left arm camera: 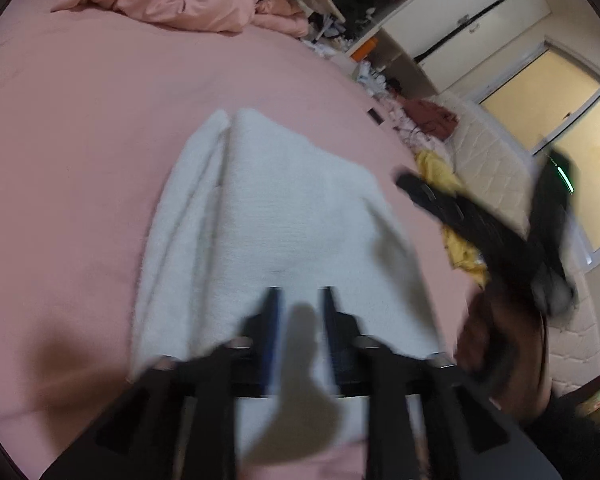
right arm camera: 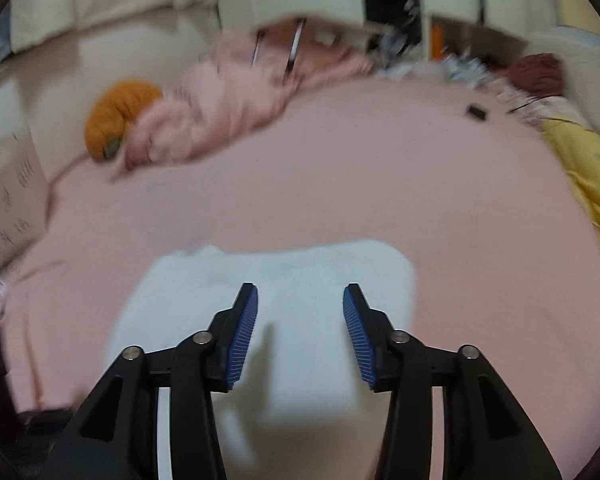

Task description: Fold clothes

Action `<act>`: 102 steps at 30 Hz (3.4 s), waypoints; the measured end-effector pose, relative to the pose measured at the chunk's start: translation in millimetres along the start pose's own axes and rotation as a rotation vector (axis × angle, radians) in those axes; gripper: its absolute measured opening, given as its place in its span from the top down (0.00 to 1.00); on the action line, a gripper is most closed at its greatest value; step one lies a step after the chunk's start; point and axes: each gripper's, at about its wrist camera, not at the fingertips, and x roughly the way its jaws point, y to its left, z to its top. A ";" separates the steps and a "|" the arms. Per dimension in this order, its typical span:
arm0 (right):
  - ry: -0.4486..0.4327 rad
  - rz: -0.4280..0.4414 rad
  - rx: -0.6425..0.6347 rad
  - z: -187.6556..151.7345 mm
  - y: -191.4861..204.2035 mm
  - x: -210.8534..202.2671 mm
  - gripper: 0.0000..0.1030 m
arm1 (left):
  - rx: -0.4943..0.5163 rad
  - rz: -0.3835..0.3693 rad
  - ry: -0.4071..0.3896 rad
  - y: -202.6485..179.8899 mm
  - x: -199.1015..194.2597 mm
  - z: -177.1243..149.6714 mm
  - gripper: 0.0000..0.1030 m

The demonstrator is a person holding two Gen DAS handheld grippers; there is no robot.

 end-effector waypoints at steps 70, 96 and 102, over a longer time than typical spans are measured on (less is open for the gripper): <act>-0.003 -0.250 0.038 -177.7 78.8 -213.8 0.21 | 0.263 0.425 -0.071 -64.3 -145.9 -149.8 0.11; -0.013 -0.220 0.026 -178.2 86.6 -223.4 0.21 | 0.255 0.416 -0.070 -65.7 -143.7 -153.8 0.11; 0.029 -0.156 0.042 -178.1 76.5 -207.6 0.21 | 0.227 0.417 -0.056 -59.7 -140.0 -151.2 0.11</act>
